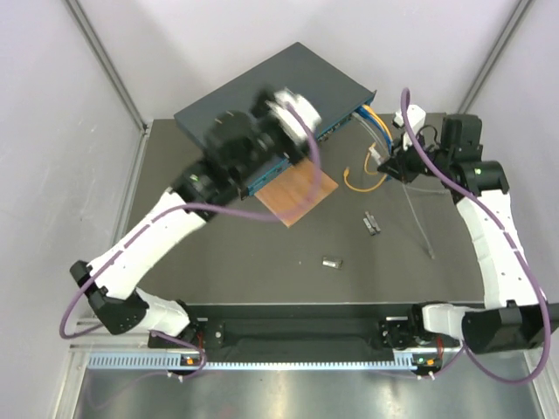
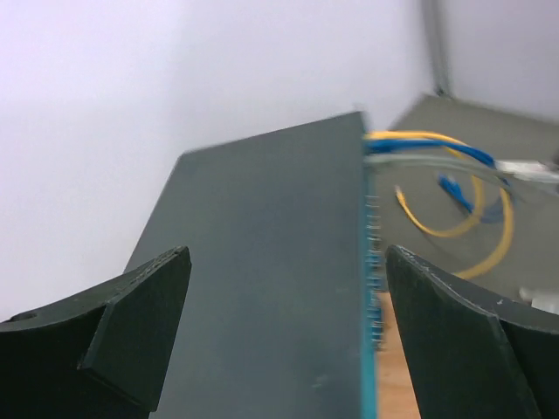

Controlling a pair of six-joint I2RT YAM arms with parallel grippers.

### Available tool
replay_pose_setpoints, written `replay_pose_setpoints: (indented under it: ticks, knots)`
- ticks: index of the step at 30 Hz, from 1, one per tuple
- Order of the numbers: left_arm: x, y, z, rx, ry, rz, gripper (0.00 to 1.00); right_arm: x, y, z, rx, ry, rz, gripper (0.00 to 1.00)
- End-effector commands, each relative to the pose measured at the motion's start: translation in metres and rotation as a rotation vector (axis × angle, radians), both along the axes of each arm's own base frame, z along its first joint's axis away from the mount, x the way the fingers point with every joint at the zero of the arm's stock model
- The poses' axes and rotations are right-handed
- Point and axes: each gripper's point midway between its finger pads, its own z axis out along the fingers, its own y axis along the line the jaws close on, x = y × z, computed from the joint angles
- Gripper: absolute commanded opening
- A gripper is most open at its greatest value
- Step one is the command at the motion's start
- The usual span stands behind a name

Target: Insert the plug into the switch port

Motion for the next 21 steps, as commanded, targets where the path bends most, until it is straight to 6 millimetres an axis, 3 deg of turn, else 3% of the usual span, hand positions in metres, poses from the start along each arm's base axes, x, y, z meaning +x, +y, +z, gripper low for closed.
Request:
replay_pose_setpoints:
  ticks: [1, 2, 3, 4, 5, 6, 7, 8, 9, 10, 11, 12, 13, 14, 15, 16, 21]
  knots:
    - [0.021, 0.038, 0.027, -0.453, 0.307, 0.05, 0.97, 0.032, -0.012, 0.035, -0.069, -0.141, -0.027, 0.0]
    - [0.021, 0.048, 0.032, -0.511, 0.337, 0.044, 0.97, 0.038, -0.012, 0.047, -0.07, -0.164, -0.03, 0.0]
    - [0.024, 0.057, 0.033, -0.622, 0.417, 0.052, 0.97, 0.049, -0.012, 0.04, -0.073, -0.129, -0.034, 0.0]
    - [0.039, 0.088, 0.03, -0.689, 0.448, 0.086, 0.98, 0.053, -0.013, 0.039, -0.077, -0.112, -0.041, 0.0]
    - [0.044, 0.102, 0.027, -0.754, 0.491, 0.097, 0.98, 0.059, -0.012, 0.049, -0.075, -0.129, -0.04, 0.0]
    - [0.051, 0.116, 0.011, -0.876, 0.611, 0.126, 0.98, 0.068, -0.011, 0.042, -0.077, -0.105, -0.041, 0.0]
    - [0.063, 0.161, 0.014, -0.978, 0.599, 0.191, 0.98, 0.071, -0.01, 0.042, -0.076, -0.106, -0.04, 0.0]
    - [0.06, 0.173, 0.019, -1.037, 0.621, 0.143, 0.99, 0.076, -0.01, 0.045, -0.079, -0.118, -0.042, 0.0]
    - [0.066, 0.189, 0.002, -1.151, 0.704, 0.166, 0.99, 0.08, -0.006, 0.042, -0.087, -0.116, -0.034, 0.0]
    - [0.072, 0.228, -0.003, -1.222, 0.679, 0.23, 0.99, 0.082, -0.006, 0.042, -0.101, -0.122, -0.04, 0.0]
    - [0.064, 0.242, 0.003, -1.264, 0.651, 0.221, 0.99, 0.085, -0.005, 0.045, -0.116, -0.139, -0.036, 0.0]
    - [0.065, 0.255, -0.015, -1.336, 0.682, 0.245, 0.99, 0.087, 0.002, 0.042, -0.13, -0.136, -0.023, 0.0]
    - [0.058, 0.278, -0.014, -1.381, 0.642, 0.274, 0.99, 0.09, 0.001, 0.047, -0.147, -0.152, -0.033, 0.0]
    - [0.055, 0.283, -0.021, -1.42, 0.663, 0.271, 0.99, 0.09, 0.008, 0.044, -0.157, -0.15, -0.012, 0.0]
    - [0.055, 0.295, -0.043, -1.451, 0.684, 0.318, 0.99, 0.092, 0.009, 0.044, -0.166, -0.149, -0.016, 0.0]
    - [0.049, 0.295, -0.046, -1.46, 0.679, 0.31, 0.99, 0.093, 0.011, 0.049, -0.169, -0.161, -0.013, 0.0]
    - [0.046, 0.285, -0.092, -1.468, 0.772, 0.277, 0.99, 0.095, 0.028, 0.029, -0.222, -0.095, 0.058, 0.0]
